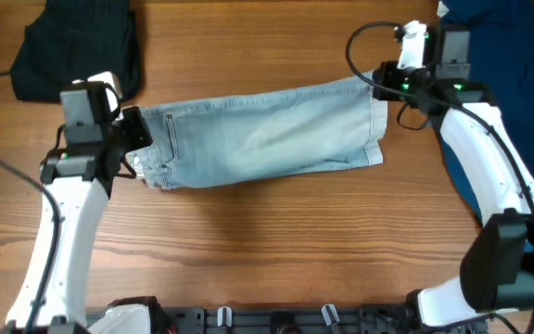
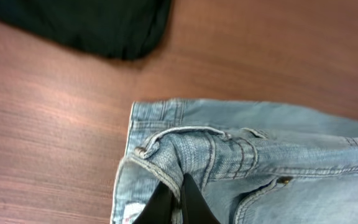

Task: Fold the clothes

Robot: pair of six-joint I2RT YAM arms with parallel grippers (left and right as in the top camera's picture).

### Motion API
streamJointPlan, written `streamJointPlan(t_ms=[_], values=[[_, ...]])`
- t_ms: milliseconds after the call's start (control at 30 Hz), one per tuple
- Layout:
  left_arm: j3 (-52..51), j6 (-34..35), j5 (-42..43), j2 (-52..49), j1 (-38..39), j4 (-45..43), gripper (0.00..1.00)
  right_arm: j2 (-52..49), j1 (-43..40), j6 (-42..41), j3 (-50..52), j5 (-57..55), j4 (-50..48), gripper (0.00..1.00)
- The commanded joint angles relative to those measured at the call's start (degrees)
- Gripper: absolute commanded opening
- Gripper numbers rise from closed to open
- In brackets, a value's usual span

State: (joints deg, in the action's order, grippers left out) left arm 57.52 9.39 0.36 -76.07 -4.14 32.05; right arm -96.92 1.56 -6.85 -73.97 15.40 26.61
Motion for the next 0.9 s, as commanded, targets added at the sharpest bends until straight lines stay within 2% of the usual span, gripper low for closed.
streamJointPlan(t_ms=[0,233,400,533,667,867], values=[[1.3,0.5,-1.5,0.7,-0.2,-0.5,0.04,1.4,-0.2,-0.7,-0.9,-1.8,1.4,0.05],[1.3,2.1,-1.3,10.0,-0.2,0.5,0.04,8.8,-0.3,-0.8,-0.9,-2.5,10.6,0.04],[1.3,3.1,-1.4,13.7,-0.2,4.5,0.04,11.1,-0.3,-0.8,-0.9,-2.9,18.8,0.04],[1.3,3.1,-1.6,12.6,-0.2,7.1,0.04,11.2,-0.3,-1.0,-0.9,-2.9,21.3,0.04],[1.3,3.1,-5.4,9.9,-0.2,7.1,0.04,10.7,-0.3,-1.1,-0.9,-2.9,19.8,0.04],[1.3,3.1,-7.1,-1.4,-0.2,0.4,0.04,3.4,-0.3,-1.3,-0.6,-2.9,13.9,0.04]])
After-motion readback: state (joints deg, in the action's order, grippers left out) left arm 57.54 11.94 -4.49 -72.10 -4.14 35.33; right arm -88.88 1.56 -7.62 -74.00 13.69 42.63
